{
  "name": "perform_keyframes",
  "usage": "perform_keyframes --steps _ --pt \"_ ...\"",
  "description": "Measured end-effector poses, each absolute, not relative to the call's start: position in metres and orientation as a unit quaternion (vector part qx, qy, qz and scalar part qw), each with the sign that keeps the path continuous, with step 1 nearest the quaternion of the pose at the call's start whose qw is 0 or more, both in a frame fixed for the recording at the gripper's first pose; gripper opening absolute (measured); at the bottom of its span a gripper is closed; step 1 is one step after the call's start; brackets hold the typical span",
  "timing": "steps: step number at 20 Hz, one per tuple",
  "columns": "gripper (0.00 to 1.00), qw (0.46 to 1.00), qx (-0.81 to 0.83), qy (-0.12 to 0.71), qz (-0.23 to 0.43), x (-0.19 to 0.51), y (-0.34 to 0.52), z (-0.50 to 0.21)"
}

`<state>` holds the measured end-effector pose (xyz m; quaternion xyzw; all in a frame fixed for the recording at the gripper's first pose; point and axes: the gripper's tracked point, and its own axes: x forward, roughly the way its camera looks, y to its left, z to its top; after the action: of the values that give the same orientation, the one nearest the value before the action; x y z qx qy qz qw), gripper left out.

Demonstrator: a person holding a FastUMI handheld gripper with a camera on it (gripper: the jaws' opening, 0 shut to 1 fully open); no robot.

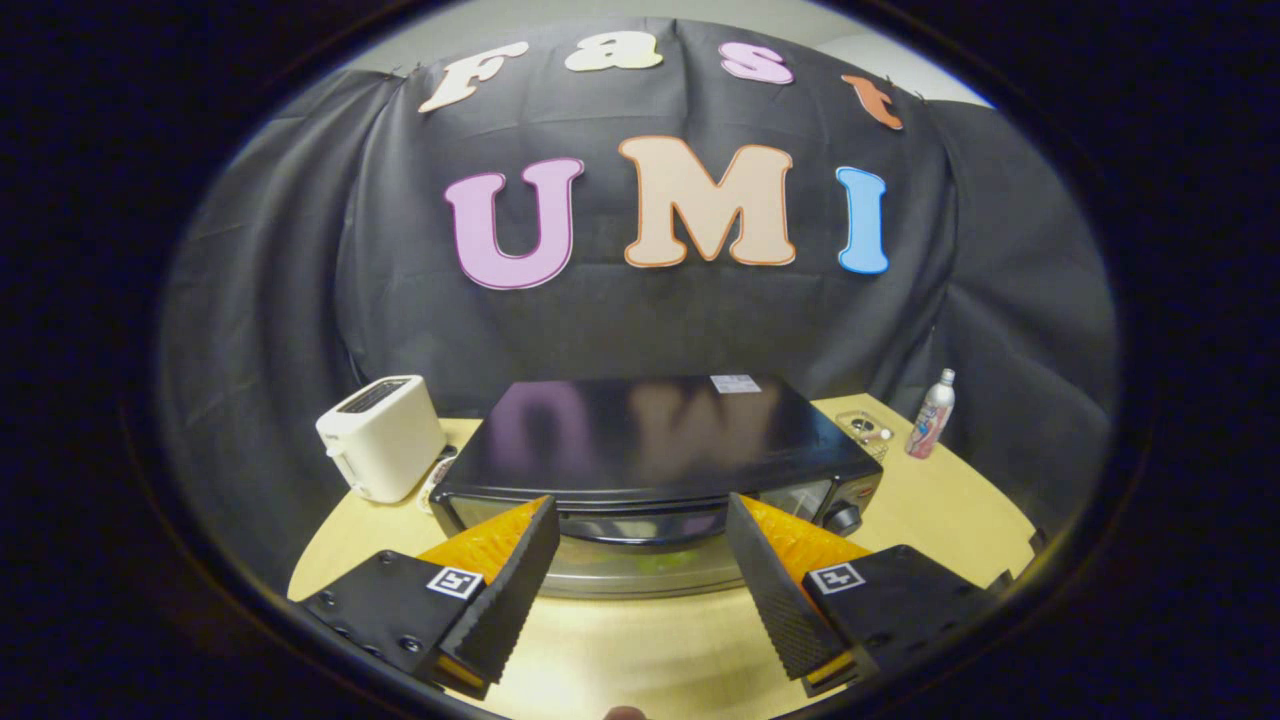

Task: Open the toaster oven, put the food inside, and close the toaster oven door.

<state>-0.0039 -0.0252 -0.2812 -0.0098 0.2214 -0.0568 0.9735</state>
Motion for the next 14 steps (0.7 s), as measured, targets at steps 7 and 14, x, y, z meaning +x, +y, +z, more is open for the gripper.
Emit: perform_keyframes --steps 7,14 --pt "1.00 0.991 -0.020 0.127 -0.047 -0.003 -0.031 -0.171" --pt "1.00 0.999 -0.024 0.042 -0.006 0.006 -0.020 -0.034"
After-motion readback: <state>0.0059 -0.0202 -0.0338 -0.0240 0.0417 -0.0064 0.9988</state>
